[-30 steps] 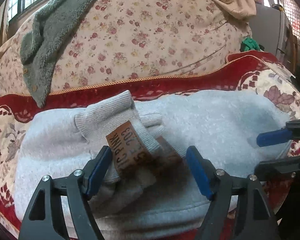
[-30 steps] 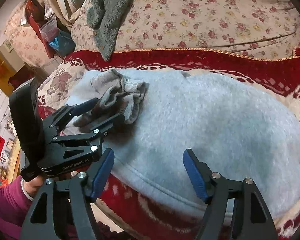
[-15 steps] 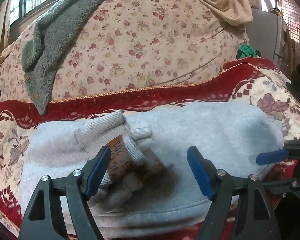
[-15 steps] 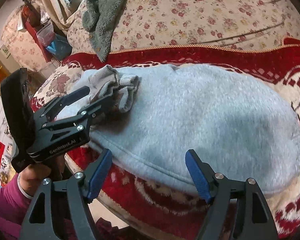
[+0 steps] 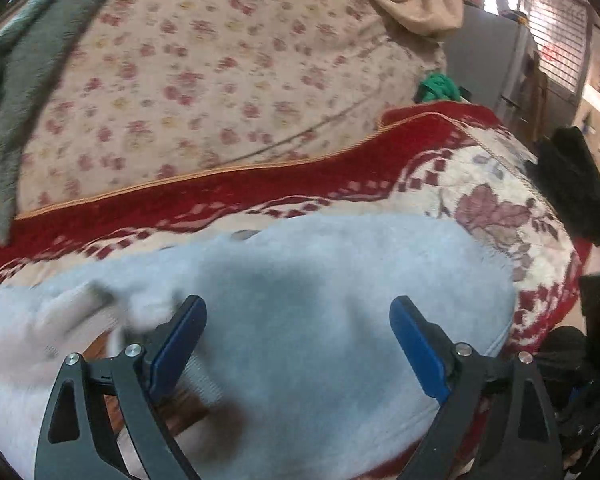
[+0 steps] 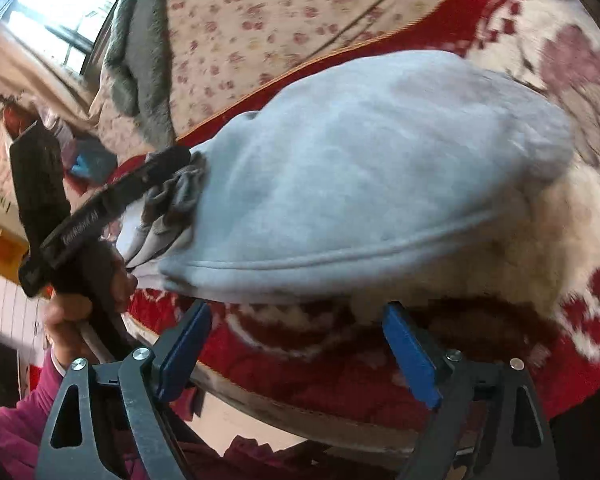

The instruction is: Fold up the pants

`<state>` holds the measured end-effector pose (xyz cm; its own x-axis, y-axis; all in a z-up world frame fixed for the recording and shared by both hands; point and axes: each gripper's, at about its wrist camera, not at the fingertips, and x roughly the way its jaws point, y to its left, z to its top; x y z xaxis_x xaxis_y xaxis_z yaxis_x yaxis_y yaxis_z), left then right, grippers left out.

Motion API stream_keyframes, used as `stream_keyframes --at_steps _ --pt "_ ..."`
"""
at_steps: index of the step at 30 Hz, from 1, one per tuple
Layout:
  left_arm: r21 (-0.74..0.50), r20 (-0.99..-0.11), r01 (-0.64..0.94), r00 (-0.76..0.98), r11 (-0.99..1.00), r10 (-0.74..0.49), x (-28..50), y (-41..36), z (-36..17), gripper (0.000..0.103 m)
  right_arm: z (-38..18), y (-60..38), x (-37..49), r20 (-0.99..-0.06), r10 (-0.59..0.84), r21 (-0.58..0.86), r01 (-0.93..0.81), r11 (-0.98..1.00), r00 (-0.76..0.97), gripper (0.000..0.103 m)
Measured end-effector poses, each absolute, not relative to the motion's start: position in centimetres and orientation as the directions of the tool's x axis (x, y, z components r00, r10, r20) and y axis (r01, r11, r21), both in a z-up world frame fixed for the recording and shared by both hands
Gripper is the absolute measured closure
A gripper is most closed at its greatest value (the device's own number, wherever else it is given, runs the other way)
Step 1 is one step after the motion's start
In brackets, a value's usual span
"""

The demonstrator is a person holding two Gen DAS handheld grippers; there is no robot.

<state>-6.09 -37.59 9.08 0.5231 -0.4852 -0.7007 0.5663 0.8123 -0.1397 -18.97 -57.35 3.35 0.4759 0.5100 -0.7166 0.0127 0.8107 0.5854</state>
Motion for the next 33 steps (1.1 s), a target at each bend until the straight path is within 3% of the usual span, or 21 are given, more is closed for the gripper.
stream_keyframes --at_steps 7,12,27,33 --pt "-0.243 -0.731 0.654 0.362 0.716 -0.579 -1.9 -41.1 9.0 0.010 2.0 -59.1 -18.2 -0.671 0.496 0.628 0.066 0.776 0.551 0.011" --pt "-0.216 -0.746 0.728 0.307 0.651 -0.591 0.2 -43.4 9.6 0.010 0.5 -60.1 -18.5 -0.646 0.509 0.684 0.136 0.716 0.569 0.011" --pt "-0.281 -0.827 0.832 0.043 0.479 -0.560 4.5 -52.2 4.7 0.010 0.0 -60.0 -17.3 -0.517 0.523 0.726 0.024 0.687 0.678 0.005" --pt "-0.374 -0.826 0.812 -0.073 0.448 -0.558 5.7 -54.6 2.7 0.008 -0.2 -60.0 -17.6 -0.474 0.530 0.746 0.001 0.666 0.704 0.007"
